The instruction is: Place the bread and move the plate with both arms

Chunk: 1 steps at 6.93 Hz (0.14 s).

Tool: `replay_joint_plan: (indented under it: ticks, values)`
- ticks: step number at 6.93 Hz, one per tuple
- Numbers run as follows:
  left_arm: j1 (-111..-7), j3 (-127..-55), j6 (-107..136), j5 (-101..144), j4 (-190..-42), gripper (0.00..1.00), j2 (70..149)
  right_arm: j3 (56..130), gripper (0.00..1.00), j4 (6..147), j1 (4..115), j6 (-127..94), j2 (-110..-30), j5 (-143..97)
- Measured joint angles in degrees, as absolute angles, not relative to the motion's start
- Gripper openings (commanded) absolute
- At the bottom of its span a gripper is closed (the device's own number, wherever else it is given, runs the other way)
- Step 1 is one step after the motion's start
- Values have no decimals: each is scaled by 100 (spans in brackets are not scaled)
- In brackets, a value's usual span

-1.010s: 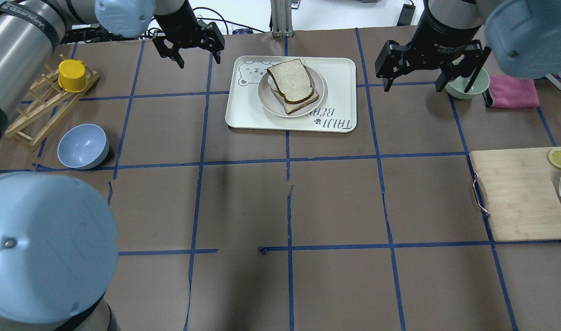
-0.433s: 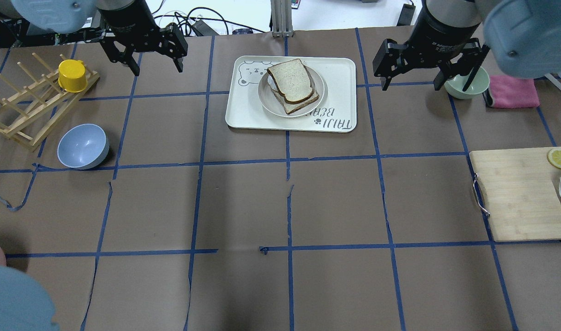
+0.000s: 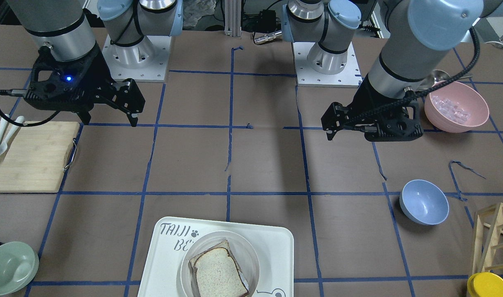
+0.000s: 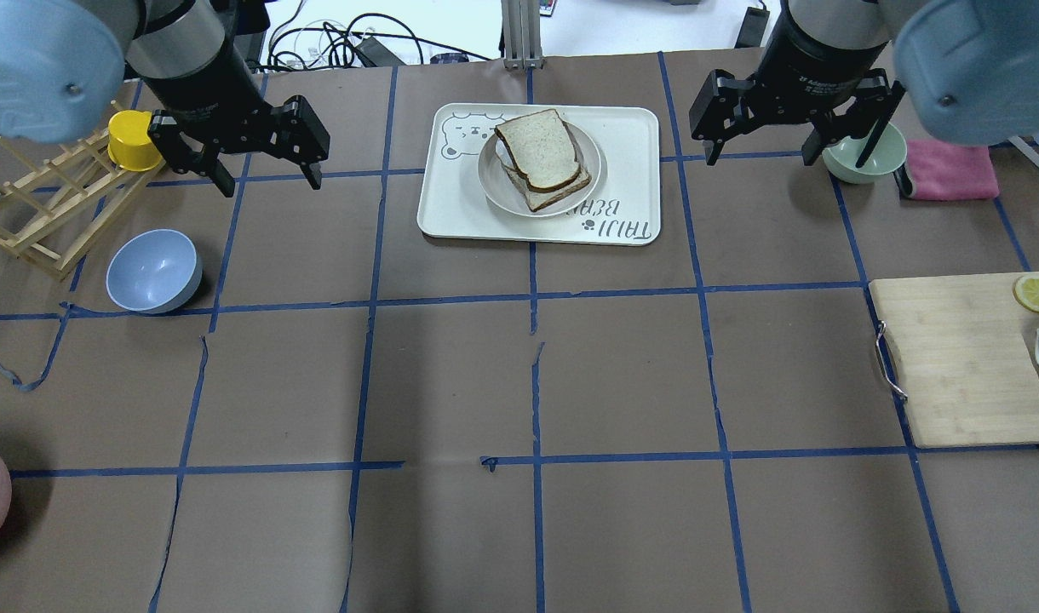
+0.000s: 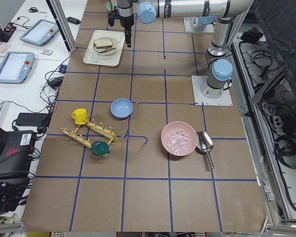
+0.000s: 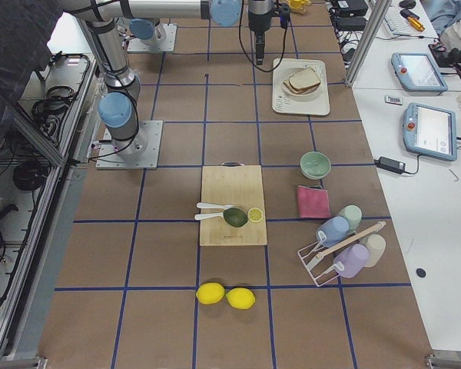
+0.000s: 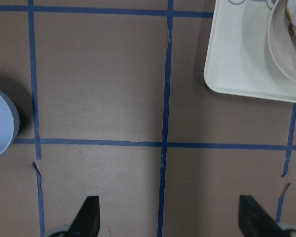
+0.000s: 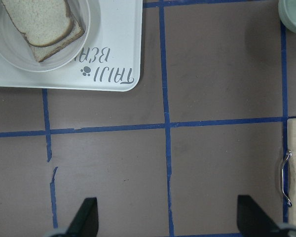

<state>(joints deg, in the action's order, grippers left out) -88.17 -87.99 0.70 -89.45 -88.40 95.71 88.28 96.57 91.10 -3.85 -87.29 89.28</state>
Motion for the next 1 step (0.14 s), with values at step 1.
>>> replay_joint_plan:
  ticks: [1]
  values:
    - [-8829, -9145, 55, -8945, -8820, 100, 9285, 8836, 100, 9730, 9106, -386, -8730, 8929]
